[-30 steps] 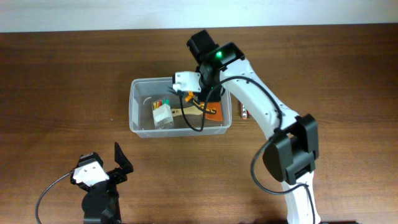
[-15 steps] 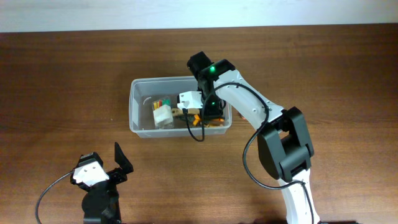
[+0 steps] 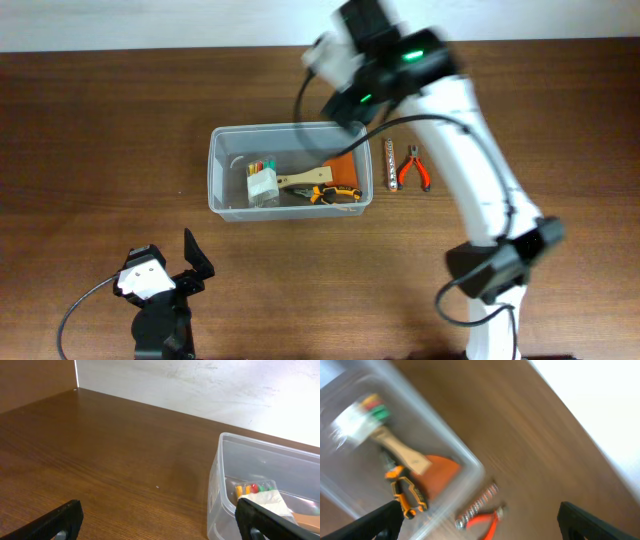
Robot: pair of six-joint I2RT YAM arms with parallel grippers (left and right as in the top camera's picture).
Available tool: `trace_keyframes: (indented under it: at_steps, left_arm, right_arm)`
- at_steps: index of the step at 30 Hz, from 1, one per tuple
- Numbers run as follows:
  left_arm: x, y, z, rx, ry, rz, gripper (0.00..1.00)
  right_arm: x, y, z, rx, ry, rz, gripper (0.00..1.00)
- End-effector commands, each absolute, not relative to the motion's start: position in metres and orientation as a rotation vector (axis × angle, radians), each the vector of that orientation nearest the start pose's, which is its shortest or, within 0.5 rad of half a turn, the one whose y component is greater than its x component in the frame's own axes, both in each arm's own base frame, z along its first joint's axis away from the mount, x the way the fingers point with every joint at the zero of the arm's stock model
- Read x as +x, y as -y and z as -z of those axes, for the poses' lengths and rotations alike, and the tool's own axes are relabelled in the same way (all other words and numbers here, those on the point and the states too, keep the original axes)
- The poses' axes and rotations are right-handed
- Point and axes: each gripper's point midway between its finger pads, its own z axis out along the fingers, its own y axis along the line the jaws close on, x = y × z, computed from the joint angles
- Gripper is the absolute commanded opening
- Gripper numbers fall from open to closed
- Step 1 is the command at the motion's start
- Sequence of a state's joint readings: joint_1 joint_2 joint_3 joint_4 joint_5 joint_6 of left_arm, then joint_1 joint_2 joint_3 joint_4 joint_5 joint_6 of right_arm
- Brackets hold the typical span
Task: Pack container
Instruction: 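Grasp the red-handled pliers with the right gripper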
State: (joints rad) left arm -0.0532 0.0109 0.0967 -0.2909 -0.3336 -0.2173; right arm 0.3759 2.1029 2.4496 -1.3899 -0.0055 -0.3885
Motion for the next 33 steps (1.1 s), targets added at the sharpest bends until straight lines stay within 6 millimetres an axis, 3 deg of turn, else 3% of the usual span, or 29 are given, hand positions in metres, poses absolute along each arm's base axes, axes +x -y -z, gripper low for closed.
trace_keyframes:
  at_steps: [1, 4, 5, 9, 14, 20, 22, 26, 33]
  left_arm:
    - [0.229, -0.044, -0.148, -0.374, -1.727, -0.107, 0.99]
    - [0.229, -0.044, -0.148, -0.374, -1.727, -0.107, 0.99]
    - [0.229, -0.044, -0.148, -0.374, -1.727, -0.107, 0.99]
    - [0.229, -0.044, -0.148, -0.374, -1.727, -0.107, 0.99]
    - [0.229, -0.044, -0.148, -0.374, -1.727, -0.107, 0.99]
    - [0.229, -0.044, -0.148, -0.374, -1.727, -0.107, 0.99]
    - [0.229, -0.044, -0.148, -0.374, -1.727, -0.107, 0.99]
    - [0.229, -0.044, -0.148, -0.374, -1.727, -0.107, 0.99]
    - [0.229, -0.044, -0.148, -0.374, -1.727, -0.107, 0.99]
  right_arm:
    - [0.472, -0.099, -0.248, -0.311, -2.673, -0.056, 0.99]
    - [0.471, -0.045, -0.22, 0.005, -2.79, -0.052, 1.0]
    - [0.467, -0.023, -0.197, 0.102, -2.855, -0.072, 1.0]
    - [0.447, 0.003, -0.143, 0.202, -3.004, -0.082, 0.93]
    - [0.423, 0.003, -0.076, 0.211, -3.127, -0.076, 0.83]
    - [0.406, -0.013, -0.028, 0.049, -3.173, -0.081, 0.8]
    - [0.405, -0.018, -0.022, 0.011, -3.171, -0.081, 0.8]
    - [0.406, -0.03, -0.01, -0.034, -3.15, -0.082, 0.6]
    - [0.407, -0.043, 0.001, -0.084, -3.125, -0.082, 0.5]
